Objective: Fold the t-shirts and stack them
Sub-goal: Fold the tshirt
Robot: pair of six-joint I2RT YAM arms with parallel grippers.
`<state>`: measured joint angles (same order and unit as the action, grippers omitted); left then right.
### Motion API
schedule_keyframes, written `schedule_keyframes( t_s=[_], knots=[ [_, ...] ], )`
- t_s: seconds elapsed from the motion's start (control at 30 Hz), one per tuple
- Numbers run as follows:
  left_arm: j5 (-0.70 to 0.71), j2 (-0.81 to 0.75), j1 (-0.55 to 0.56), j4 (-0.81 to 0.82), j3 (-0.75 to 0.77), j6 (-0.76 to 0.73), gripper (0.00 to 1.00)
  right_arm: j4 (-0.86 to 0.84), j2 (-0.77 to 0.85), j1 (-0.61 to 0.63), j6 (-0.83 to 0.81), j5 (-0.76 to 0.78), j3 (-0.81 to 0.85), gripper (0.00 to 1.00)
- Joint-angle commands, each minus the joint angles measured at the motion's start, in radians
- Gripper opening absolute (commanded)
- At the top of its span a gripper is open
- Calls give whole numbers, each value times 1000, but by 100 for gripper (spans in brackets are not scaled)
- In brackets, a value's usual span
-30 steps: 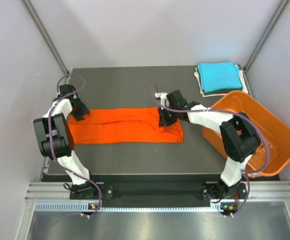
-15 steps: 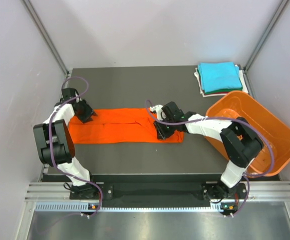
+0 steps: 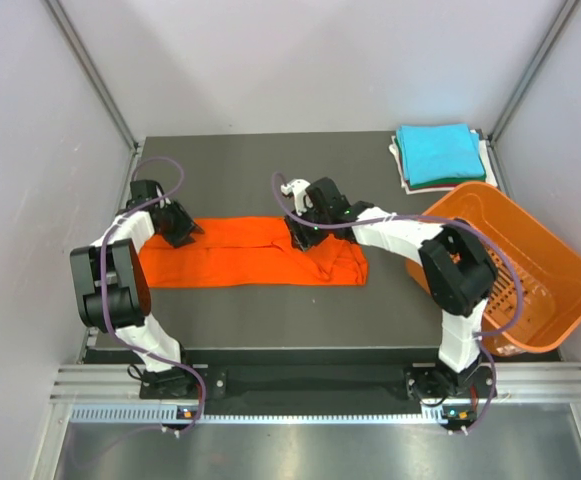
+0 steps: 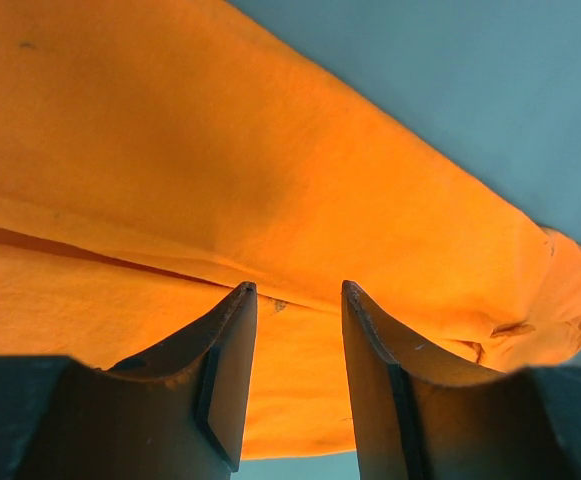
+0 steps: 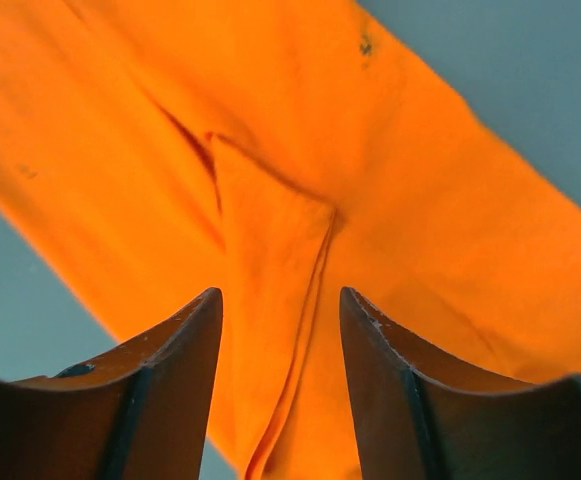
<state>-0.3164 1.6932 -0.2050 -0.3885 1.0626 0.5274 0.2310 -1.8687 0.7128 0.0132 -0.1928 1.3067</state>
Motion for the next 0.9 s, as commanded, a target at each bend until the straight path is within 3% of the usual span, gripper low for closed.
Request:
schedule_keyframes(
  t_s=[0.0, 0.33, 0.87],
  knots=[
    [11, -20, 1, 48, -10, 6, 44, -18, -67, -3, -47, 24, 92, 52],
    [37, 8, -2, 33, 2, 10, 44, -22, -176, -4, -64, -40, 183, 54],
    [56, 3, -1, 19, 8, 0, 43, -28, -184, -1, -38, -96, 186, 50]
  ],
)
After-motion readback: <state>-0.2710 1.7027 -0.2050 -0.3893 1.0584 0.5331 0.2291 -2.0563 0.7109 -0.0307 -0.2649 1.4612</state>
